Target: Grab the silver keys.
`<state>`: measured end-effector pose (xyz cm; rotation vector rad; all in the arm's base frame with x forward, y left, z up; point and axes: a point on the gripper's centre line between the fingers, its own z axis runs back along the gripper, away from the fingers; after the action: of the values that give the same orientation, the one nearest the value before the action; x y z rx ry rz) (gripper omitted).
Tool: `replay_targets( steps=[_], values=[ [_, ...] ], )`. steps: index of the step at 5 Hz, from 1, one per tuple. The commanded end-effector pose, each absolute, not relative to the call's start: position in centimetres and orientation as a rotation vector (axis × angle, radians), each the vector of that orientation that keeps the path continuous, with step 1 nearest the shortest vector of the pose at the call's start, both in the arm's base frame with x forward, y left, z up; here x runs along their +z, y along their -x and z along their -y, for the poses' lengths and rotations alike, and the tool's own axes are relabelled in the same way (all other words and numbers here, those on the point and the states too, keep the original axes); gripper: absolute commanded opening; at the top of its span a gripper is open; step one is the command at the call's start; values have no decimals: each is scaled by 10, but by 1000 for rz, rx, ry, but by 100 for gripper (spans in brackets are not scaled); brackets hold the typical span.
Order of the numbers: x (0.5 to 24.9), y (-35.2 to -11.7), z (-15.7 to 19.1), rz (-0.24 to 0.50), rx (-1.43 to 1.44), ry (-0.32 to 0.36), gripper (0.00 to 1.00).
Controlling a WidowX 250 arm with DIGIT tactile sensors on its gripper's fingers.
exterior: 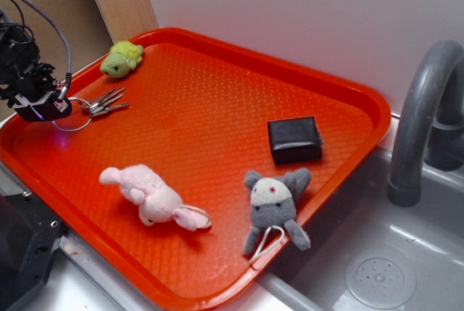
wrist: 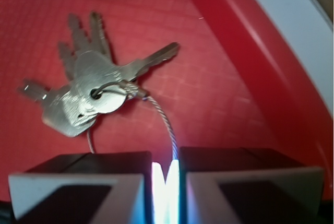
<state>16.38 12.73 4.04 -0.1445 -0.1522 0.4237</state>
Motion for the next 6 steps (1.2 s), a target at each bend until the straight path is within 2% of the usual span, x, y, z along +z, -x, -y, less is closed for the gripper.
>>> replay_targets(
  steps=[1, 2, 3, 5, 6],
  values=[
    [58, -154, -141, 191, 255, 70, 100],
    [65, -169, -141, 171, 181, 20, 100],
    [54, -177, -142, 164, 125, 24, 100],
    [31, -197, -128, 163, 2, 54, 100],
    [25, -202, -116, 171, -33, 110, 100]
  ],
)
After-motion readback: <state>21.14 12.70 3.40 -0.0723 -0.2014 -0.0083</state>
